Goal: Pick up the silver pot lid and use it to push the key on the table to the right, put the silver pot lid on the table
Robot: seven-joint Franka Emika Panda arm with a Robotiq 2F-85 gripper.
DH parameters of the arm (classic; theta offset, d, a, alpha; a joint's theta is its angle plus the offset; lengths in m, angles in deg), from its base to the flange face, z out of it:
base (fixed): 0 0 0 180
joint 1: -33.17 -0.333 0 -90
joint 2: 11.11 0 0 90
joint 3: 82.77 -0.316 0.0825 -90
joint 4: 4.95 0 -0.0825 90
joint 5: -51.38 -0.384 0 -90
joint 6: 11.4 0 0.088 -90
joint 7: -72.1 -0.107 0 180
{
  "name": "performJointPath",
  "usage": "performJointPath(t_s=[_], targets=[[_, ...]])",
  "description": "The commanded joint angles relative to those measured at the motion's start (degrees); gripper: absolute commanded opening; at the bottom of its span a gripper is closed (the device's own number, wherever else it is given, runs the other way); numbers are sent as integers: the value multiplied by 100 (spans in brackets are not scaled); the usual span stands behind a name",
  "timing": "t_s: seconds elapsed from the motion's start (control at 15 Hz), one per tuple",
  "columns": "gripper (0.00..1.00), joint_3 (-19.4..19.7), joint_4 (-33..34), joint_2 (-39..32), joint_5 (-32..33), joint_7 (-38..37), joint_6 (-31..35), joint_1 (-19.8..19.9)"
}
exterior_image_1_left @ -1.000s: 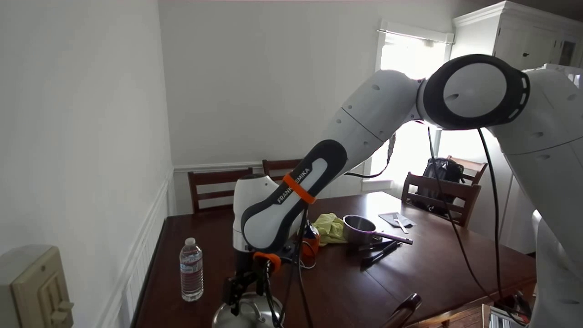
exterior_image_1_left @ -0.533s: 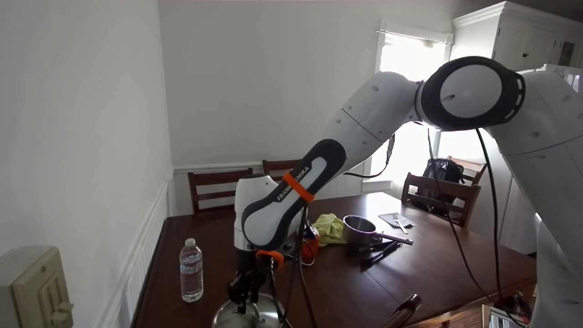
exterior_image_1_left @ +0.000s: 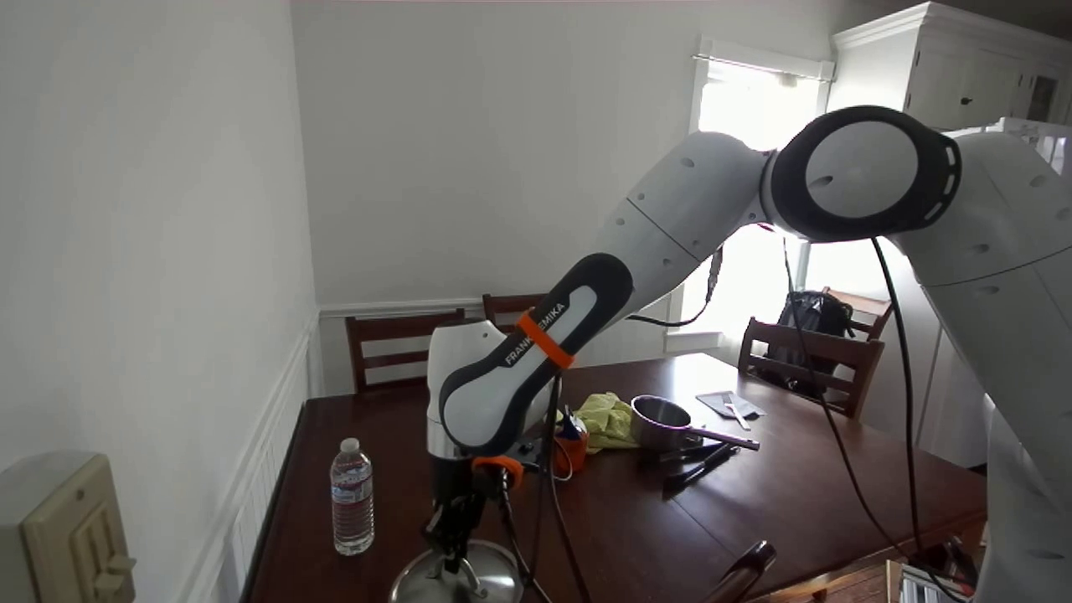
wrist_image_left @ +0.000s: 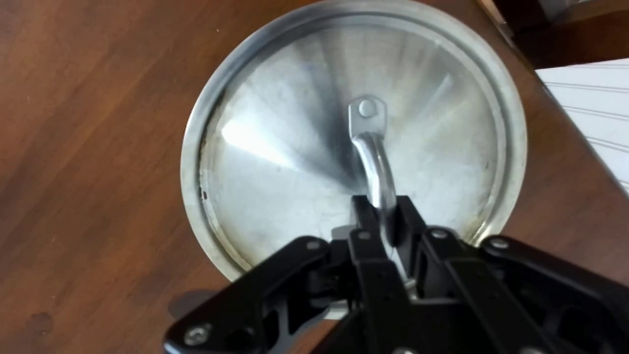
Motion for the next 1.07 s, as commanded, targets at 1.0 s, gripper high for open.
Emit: performJointPath(t_s=[1.0], targets=[[4,620,176,818,-661,-716,1101,1003]])
